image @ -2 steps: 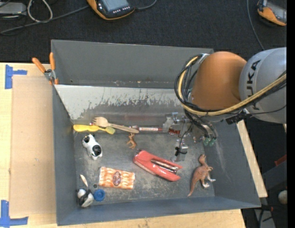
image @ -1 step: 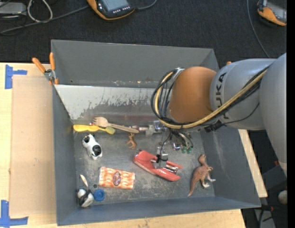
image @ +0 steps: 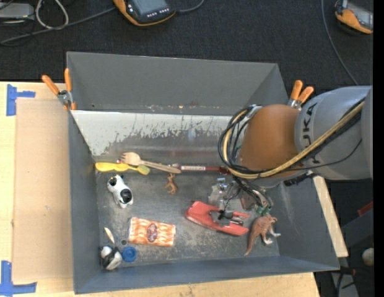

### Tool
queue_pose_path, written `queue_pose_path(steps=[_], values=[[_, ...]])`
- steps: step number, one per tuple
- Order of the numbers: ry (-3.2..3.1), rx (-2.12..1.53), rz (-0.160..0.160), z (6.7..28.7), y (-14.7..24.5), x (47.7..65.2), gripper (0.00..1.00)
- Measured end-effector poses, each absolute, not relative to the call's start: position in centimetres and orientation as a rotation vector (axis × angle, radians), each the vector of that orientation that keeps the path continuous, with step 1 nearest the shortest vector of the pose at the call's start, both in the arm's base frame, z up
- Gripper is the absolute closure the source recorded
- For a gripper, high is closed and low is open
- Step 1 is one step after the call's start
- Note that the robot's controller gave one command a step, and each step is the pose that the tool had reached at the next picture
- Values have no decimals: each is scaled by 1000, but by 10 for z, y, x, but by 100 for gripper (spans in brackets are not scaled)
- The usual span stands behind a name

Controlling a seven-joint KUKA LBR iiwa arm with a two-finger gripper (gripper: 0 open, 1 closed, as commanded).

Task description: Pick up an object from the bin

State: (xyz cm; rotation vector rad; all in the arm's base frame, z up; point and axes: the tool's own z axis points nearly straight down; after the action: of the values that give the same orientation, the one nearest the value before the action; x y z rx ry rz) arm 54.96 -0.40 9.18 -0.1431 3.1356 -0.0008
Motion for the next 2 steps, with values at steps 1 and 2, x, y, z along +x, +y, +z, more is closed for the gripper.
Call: queue_pose_path(steps=[1, 2], values=[[3136, -143, -1, 92, -4, 550, 100], [3133, -324, -10, 91, 13, 578, 100]])
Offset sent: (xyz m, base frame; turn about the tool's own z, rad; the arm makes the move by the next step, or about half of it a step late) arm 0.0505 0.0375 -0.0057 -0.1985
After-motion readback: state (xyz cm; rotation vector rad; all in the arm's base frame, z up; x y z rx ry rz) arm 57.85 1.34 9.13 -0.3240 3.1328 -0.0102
